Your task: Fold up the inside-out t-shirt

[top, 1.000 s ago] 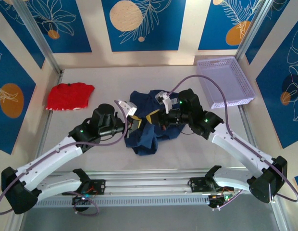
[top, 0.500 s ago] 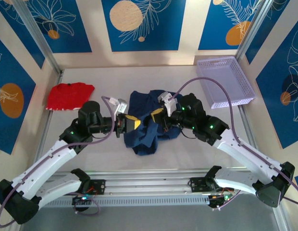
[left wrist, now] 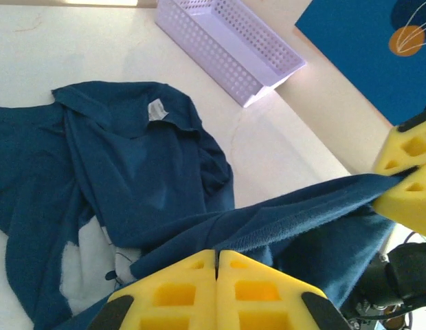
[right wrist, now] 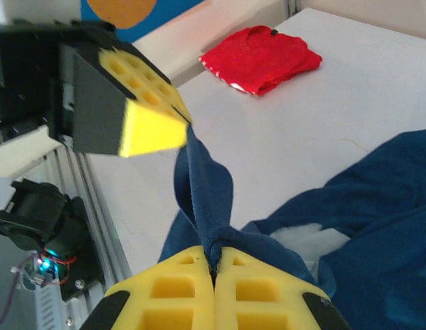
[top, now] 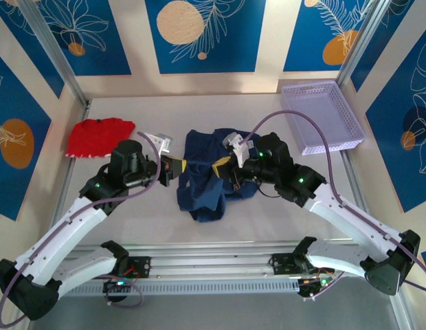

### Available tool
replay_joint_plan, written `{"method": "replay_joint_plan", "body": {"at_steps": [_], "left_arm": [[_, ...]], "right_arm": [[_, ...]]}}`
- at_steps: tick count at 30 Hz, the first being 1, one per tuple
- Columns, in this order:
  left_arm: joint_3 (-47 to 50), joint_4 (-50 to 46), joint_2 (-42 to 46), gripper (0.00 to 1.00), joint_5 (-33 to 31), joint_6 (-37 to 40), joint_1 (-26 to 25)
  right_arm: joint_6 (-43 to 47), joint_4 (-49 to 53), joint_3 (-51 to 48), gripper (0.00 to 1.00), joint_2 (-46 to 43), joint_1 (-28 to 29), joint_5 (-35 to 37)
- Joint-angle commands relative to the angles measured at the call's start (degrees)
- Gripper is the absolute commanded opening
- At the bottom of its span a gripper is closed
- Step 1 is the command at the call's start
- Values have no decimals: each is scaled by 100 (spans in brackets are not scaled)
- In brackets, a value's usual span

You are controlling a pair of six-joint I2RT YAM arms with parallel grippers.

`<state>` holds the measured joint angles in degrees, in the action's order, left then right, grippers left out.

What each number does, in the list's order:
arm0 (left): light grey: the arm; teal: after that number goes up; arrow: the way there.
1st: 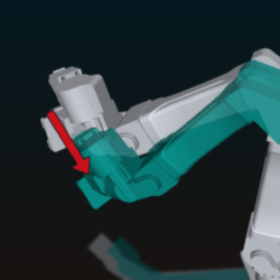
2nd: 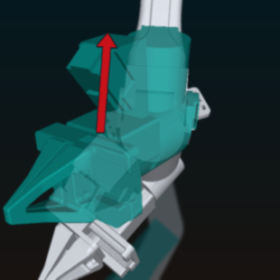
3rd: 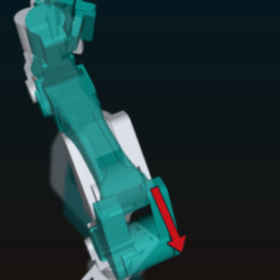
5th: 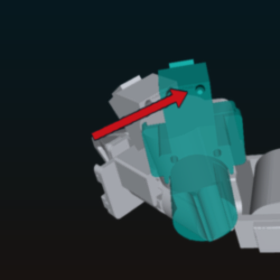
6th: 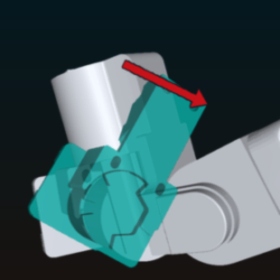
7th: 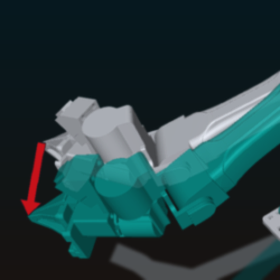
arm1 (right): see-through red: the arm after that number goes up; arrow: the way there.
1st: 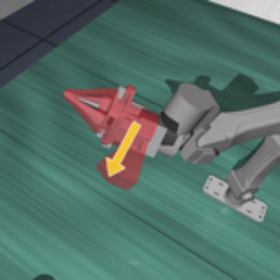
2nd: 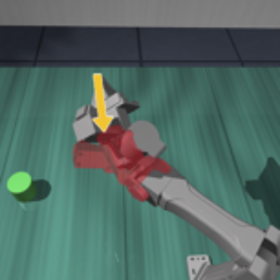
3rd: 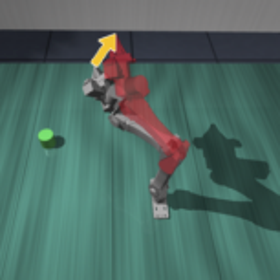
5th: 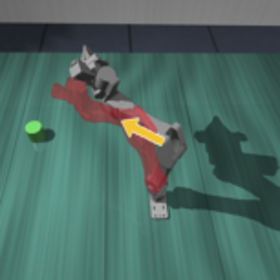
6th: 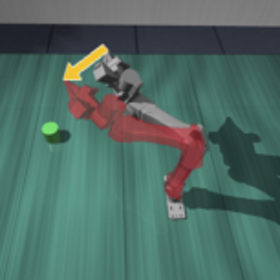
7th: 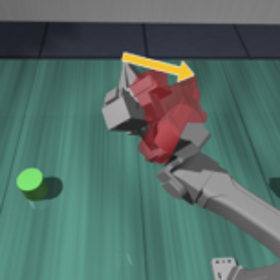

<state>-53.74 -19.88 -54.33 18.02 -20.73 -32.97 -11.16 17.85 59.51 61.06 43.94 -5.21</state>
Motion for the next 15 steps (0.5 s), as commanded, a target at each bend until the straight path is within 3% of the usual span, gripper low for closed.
{"method": "replay_joint_plan", "body": {"at_steps": [1,11,15], "left_arm": [[-66,-217,-52,8,-232,226,31],[436,92,284,45,62,-48,-72],[565,67,315,59,-321,-13,-231]], "right_arm": [[-850,-699,-135,0,131,-53,-215],[-1869,-1141,-137,0,536,103,455],[-1949,-1193,-110,0,607,131,491]]}}
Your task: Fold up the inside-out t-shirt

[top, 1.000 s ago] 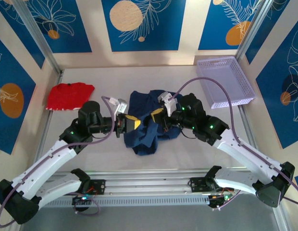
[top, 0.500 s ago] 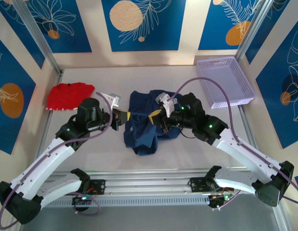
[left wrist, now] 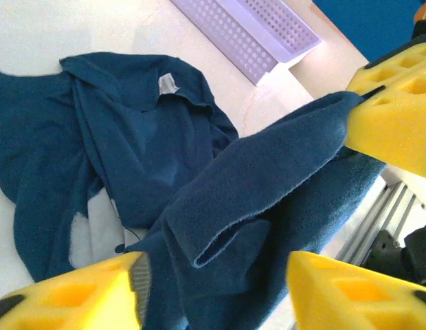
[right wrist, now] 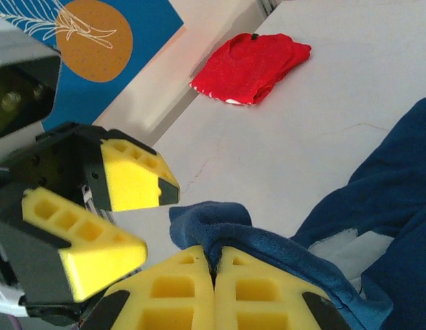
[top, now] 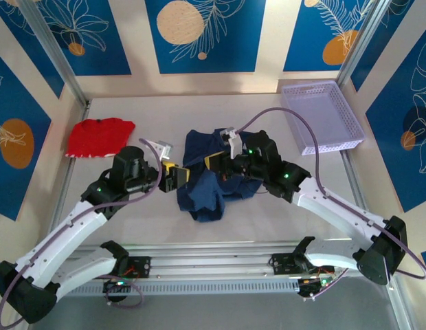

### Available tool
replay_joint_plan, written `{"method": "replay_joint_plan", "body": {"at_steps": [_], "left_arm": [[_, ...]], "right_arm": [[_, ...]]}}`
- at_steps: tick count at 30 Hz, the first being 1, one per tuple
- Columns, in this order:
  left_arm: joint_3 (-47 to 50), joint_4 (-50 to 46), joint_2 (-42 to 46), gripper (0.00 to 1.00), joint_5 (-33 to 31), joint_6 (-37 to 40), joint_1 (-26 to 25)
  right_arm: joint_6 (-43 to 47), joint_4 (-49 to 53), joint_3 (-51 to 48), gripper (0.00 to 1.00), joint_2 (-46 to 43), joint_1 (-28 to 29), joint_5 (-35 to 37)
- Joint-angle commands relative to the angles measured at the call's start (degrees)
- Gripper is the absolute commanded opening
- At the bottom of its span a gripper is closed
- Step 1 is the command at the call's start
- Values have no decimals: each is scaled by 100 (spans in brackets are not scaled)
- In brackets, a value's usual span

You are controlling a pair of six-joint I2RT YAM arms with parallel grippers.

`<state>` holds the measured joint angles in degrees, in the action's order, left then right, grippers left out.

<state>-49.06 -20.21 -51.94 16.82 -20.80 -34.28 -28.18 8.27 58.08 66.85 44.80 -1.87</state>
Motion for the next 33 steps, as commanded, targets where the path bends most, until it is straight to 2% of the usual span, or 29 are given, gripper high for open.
{"method": "replay_joint_plan", "body": {"at_steps": [1,5,9,18,23,26,33], "left_arm": [[92,91,32,60,-284,19,-118],[41,363,-315,65,-220,-107,-140],[39,1015,-614,65,-131,-554,-140],[-210,220,-928,29,-1035,-468,-115],[-256,101,-879,12,-1115,-409,-5],[-314,69,-797,0,-939,-322,64],[-228,304,-193,0,291,-197,222]], "right_arm": [[-249,-254,44,0,45,55,136],[-224,-314,71,0,100,106,60],[-188,-352,-5,0,79,135,79],[197,-203,-95,0,-317,100,406],[559,-194,-189,0,-439,87,313],[877,-52,-239,0,-535,90,439],[1727,568,-185,0,-594,161,1605]]}}
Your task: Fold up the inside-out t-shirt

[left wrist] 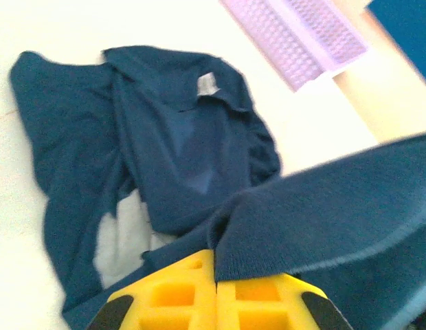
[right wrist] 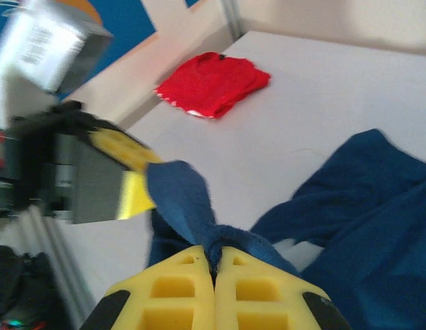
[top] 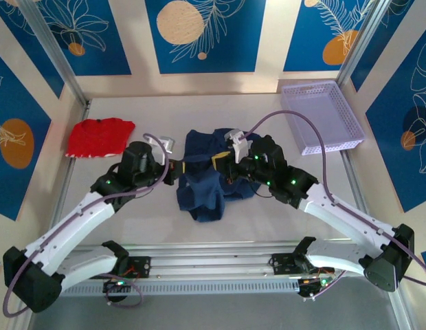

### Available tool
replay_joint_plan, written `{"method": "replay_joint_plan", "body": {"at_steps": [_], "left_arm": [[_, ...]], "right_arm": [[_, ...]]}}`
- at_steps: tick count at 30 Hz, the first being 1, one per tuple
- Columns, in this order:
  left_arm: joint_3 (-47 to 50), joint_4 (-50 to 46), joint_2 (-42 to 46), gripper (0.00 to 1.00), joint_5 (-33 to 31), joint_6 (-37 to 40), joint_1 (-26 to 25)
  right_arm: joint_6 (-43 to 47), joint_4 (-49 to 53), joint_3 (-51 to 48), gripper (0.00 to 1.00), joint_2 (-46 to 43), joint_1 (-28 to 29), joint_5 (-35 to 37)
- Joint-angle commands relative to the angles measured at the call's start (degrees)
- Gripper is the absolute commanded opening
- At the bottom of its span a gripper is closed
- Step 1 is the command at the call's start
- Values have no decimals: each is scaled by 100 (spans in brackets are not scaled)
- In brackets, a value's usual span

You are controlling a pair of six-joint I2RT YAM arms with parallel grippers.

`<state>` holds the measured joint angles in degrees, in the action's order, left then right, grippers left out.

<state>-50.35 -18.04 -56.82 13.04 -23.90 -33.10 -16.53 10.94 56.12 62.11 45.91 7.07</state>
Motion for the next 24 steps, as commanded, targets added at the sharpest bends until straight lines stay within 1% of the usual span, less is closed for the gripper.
{"method": "replay_joint_plan", "body": {"at_steps": [1,3,5,7,8,10,12,14,16,21,24], "left_arm": [[-83,75,404,0,815,106,147],[-27,43,571,0,990,51,284],[24,-43,672,0,1062,-49,435],[-3,-325,639,0,803,-64,496],[-38,-477,573,0,632,-8,498],[-177,-896,309,0,288,192,474],[-246,-1076,72,1,201,324,447],[-194,-905,-29,6,539,359,411],[-30,-455,-10,12,1121,304,384],[373,441,231,27,2116,272,292],[596,850,492,36,2265,295,176]], "right_arm": [[674,374,22,0,-135,50,873],[786,457,46,0,-187,20,1094],[792,543,106,0,-224,-36,1121],[764,593,166,0,-234,-65,1034],[721,586,180,0,-236,-71,893],[588,462,181,0,-225,-130,340],[339,256,126,0,-217,-250,-274],[-14,69,72,0,-180,-374,-676],[-340,-63,23,0,-129,-492,-923],[-910,-34,43,0,-44,-661,-802],[-1031,172,213,0,45,-715,-757]]}}
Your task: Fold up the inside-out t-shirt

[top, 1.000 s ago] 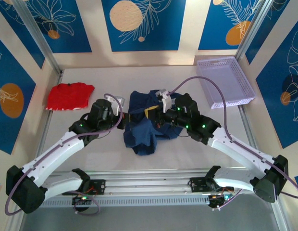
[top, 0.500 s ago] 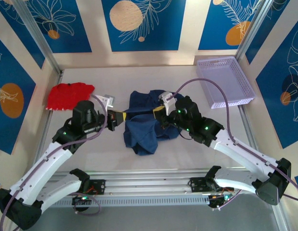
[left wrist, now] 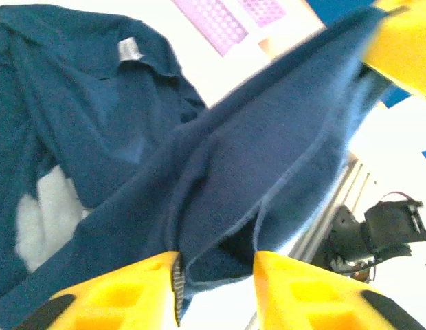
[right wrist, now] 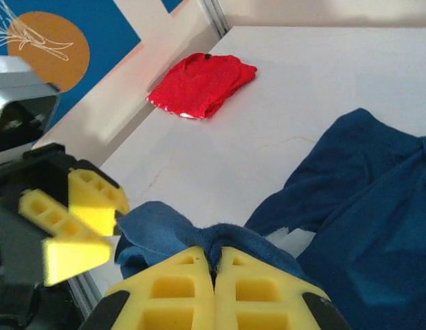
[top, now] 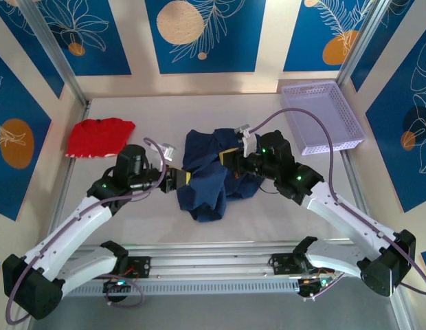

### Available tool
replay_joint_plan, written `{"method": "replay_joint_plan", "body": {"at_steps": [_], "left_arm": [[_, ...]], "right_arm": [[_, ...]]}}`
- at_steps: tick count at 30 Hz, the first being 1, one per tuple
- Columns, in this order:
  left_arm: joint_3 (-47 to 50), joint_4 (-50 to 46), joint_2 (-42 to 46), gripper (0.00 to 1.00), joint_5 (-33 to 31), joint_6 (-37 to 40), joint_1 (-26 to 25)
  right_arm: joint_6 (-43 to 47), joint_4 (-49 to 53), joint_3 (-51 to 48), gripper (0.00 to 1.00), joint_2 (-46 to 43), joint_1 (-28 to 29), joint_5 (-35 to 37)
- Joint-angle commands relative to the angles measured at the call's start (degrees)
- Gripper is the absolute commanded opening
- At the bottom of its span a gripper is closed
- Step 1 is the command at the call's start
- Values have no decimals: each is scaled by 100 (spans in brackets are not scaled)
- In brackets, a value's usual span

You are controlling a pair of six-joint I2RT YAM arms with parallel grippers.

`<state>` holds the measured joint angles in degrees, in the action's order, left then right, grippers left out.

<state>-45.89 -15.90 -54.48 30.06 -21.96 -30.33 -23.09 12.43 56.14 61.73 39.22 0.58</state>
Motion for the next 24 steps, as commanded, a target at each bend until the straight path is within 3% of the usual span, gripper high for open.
{"method": "replay_joint_plan", "body": {"at_steps": [1,6,15,24], "left_arm": [[188,683,343,38,488,112,-133],[384,832,695,51,-82,224,-203],[191,320,454,59,-1604,678,-490],[56,681,-121,72,-1244,963,-514]], "right_arm": [[-356,68,254,0,98,-46,-134],[-228,385,475,0,128,-109,-171],[-134,657,693,0,233,-454,-915],[-81,693,732,0,268,-591,-1153]]}}
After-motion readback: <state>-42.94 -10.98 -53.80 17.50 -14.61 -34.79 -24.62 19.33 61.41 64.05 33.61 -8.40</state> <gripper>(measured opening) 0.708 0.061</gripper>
